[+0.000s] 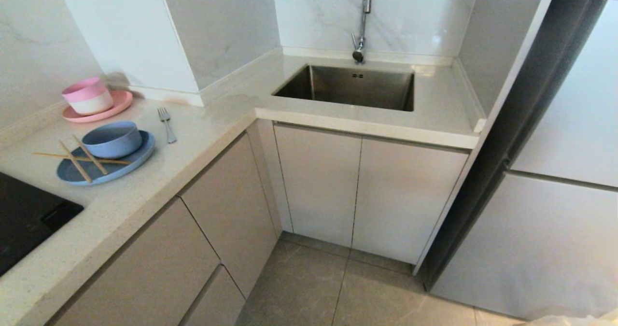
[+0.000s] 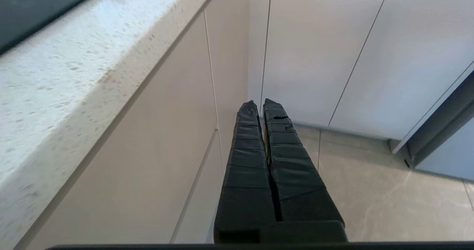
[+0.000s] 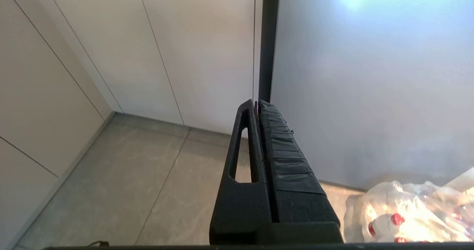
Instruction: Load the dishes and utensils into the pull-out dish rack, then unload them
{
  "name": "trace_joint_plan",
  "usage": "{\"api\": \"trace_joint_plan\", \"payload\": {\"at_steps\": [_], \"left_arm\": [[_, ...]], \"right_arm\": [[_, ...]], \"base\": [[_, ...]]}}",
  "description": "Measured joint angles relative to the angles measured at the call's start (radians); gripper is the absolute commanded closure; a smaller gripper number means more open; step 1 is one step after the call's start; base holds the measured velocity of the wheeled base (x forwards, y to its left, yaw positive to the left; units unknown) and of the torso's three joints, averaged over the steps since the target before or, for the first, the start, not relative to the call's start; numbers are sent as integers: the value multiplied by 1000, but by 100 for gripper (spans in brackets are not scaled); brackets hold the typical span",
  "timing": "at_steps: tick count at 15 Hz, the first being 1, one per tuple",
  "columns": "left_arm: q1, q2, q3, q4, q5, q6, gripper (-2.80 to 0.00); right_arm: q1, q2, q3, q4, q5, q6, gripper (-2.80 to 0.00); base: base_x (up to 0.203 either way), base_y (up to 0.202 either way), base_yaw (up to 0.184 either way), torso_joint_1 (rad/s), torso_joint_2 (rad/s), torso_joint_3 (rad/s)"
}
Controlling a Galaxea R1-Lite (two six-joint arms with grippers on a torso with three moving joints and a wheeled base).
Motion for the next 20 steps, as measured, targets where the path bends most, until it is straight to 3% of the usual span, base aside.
{"api": "trace_joint_plan", "payload": {"at_steps": [11,20], "left_arm": [[0,0,0,0,0,0,0],[0,0,0,0,0,-5,0]], "right_arm": [[0,0,0,0,0,0,0],[0,0,0,0,0,0,0]], "base": [[0,0,0,0,2,204],[0,0,0,1,1,27]]}}
